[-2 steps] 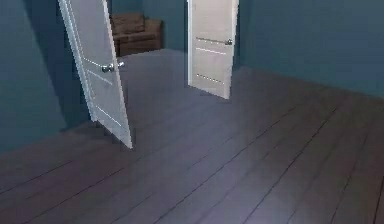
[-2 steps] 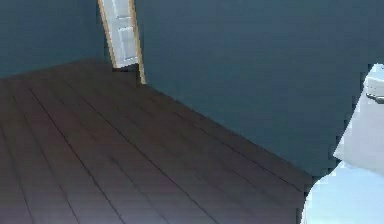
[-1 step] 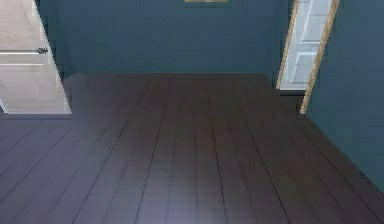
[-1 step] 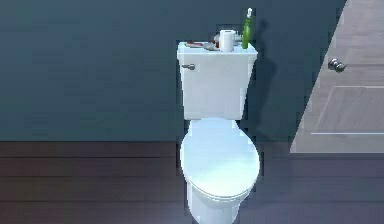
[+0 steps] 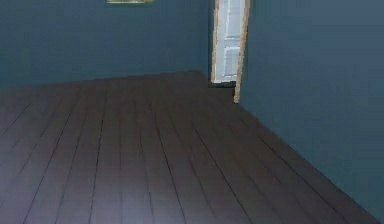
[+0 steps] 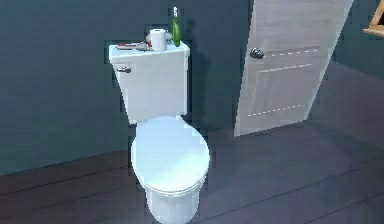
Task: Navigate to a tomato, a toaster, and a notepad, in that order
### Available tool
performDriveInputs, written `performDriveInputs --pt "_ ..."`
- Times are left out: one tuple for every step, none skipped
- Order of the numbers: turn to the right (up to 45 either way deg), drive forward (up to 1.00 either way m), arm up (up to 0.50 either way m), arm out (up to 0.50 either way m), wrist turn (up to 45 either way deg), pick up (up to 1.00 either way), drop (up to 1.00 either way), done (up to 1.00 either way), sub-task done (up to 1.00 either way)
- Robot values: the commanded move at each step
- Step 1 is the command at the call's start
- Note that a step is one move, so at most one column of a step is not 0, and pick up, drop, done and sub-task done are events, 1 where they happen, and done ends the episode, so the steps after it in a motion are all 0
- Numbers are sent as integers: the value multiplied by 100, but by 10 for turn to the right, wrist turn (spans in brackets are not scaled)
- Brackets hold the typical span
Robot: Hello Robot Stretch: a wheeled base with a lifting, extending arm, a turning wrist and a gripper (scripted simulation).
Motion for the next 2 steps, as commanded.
performDriveInputs --pt "0 100 0 0 0 0 0 0 0" --pt "0 100 0 0 0 0 0 0 0"
